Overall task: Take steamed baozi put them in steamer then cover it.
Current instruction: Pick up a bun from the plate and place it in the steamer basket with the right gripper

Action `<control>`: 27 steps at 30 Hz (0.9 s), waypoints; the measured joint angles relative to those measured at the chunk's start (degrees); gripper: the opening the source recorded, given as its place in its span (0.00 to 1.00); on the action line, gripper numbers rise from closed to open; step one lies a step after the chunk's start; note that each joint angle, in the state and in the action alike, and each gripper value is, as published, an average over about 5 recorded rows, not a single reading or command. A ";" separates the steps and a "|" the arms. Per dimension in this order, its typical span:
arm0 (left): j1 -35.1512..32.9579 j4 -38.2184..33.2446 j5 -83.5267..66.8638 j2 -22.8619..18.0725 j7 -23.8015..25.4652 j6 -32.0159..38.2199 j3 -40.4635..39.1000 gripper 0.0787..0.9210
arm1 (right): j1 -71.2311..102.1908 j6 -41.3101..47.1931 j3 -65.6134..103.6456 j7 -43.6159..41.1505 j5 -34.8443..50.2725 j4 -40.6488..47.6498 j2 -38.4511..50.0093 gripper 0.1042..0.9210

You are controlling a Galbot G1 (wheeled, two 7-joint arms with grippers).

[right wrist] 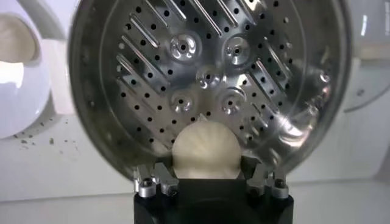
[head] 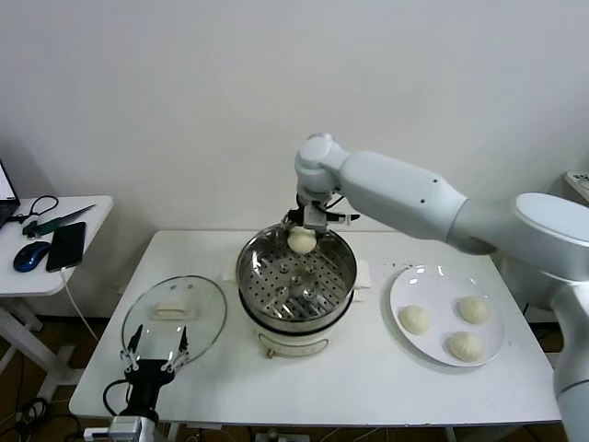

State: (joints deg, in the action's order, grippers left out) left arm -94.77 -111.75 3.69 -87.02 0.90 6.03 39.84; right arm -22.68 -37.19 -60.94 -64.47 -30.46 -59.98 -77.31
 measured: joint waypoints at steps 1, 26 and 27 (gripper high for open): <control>-0.04 -0.05 -0.10 -0.02 0.00 -0.02 -0.03 0.88 | 0.46 -0.17 0.07 0.05 -0.51 0.38 -0.30 0.75; -1.03 -0.36 -1.88 0.13 0.07 0.00 0.19 0.88 | 2.56 -1.26 2.46 -1.28 -3.49 0.99 -1.04 0.88; -1.07 -0.44 -1.92 0.13 0.05 -0.01 0.21 0.88 | 2.23 -1.12 2.53 -1.58 -3.09 0.29 -0.54 0.88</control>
State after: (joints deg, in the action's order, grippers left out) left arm -95.83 -112.19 1.77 -86.89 0.95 6.02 40.05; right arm -20.46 -38.31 -58.41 -66.06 -33.56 -59.69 -77.85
